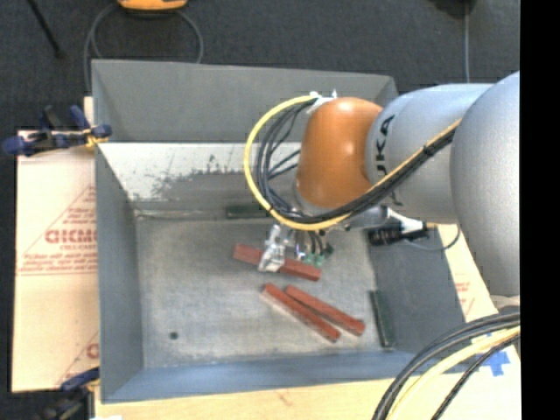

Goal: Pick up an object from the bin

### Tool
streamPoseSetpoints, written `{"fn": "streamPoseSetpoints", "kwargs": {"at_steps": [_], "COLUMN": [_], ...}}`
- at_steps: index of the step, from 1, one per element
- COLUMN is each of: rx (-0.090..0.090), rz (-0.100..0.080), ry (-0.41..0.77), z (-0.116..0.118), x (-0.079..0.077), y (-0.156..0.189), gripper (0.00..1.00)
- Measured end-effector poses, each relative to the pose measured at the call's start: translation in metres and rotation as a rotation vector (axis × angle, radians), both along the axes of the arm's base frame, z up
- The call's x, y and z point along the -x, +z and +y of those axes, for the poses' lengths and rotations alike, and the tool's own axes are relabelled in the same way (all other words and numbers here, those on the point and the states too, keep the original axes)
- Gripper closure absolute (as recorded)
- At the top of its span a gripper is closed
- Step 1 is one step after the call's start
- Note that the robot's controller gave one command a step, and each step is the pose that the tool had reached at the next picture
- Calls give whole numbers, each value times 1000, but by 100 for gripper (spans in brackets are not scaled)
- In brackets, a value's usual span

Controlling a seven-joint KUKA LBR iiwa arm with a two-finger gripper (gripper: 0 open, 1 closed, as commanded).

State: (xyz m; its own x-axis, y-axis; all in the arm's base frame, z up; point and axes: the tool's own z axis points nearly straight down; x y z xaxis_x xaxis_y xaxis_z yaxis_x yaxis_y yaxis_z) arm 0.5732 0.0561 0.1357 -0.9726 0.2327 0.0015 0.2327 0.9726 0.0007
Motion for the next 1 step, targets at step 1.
{"fn": "streamPoseSetpoints", "kwargs": {"at_steps": [1], "rx": [0], "rz": [0], "ry": [1], "z": [0], "x": [0], "y": [18], "gripper": [100]}}
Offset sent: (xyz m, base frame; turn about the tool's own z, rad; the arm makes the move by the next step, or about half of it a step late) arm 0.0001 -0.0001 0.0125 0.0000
